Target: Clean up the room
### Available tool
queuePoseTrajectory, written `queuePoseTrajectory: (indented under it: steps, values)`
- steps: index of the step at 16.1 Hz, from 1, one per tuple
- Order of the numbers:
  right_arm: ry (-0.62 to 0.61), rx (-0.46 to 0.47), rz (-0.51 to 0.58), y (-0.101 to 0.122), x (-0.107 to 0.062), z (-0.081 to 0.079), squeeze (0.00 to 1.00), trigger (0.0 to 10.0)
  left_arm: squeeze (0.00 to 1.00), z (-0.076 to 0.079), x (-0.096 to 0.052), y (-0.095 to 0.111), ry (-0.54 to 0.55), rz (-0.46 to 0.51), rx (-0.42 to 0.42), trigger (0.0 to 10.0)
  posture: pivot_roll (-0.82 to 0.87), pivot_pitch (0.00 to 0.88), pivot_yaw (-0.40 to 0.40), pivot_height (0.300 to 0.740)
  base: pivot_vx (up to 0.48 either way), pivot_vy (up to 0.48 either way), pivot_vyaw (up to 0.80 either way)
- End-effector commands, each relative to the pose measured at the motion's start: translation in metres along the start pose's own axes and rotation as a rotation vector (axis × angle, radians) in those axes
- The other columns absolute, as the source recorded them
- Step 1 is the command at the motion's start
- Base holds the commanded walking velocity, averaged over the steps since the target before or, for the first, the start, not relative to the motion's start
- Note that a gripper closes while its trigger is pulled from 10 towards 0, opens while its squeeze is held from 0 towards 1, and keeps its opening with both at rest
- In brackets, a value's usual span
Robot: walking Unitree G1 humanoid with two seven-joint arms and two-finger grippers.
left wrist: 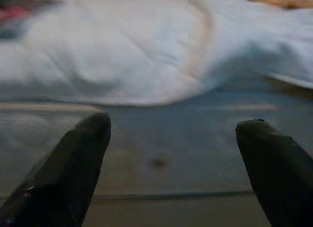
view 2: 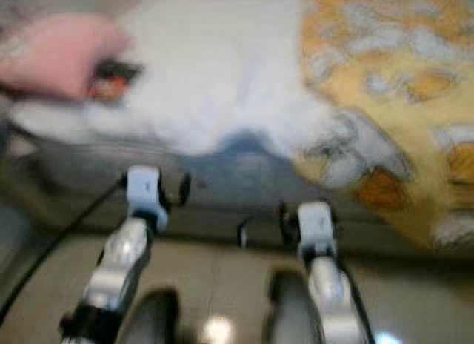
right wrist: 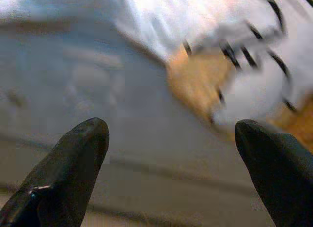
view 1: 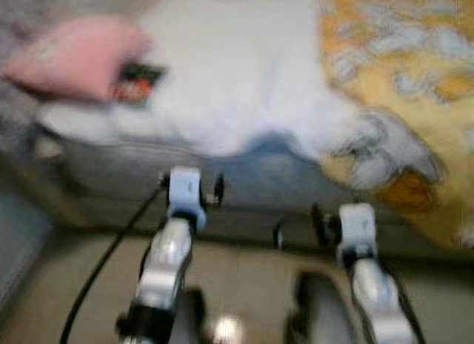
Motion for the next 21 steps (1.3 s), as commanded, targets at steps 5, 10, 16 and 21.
queuePoseTrajectory:
  steps: [5, 10, 16, 21]
  values:
    - [0.011, -0.012, 0.056, 0.013, 0.009, 0.002, 0.03, 10.0, 0.0, 0.006, 0.005, 0.015, -0.023, 0.094, 0.021, 10.0, -0.14, 0.031, 0.05, 0.595, 0.436, -0.049, 0.0]
    - [0.017, -0.012, 0.055, 0.012, 0.01, 0.004, 0.03, 10.0, 0.0, 0.012, 0.003, 0.016, -0.047, 0.124, -0.019, 10.0, -0.13, 0.03, 0.042, 0.595, 0.442, 0.0, 0.0]
    - [0.011, -0.022, 0.083, 0.018, 0.012, 0.006, 0.03, 10.0, 0.0, 0.033, -0.002, 0.028, -0.156, 0.211, 0.0, 10.0, -0.14, 0.031, 0.035, 0.595, 0.436, 0.0, 0.0]
    - [-0.178, -0.056, 0.487, 0.136, 0.013, 0.038, 0.04, 10.0, 0.0, 0.051, 0.001, -0.001, -0.236, -0.105, -0.41, 10.0, -0.15, 0.039, 0.033, 0.595, 0.082, -0.048, 0.0]
Point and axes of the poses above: a point about 5 cm out from each wrist's last joint towards the gripper, its own x axis pointing out of the wrist towards the gripper, its own y axis along the axis of the wrist's last joint, z = x × y, the point moved 2 cm from there along x, pointing out of the wrist towards the gripper, and after that the axes turned 5 degrees about x, right-handed, at the moved point
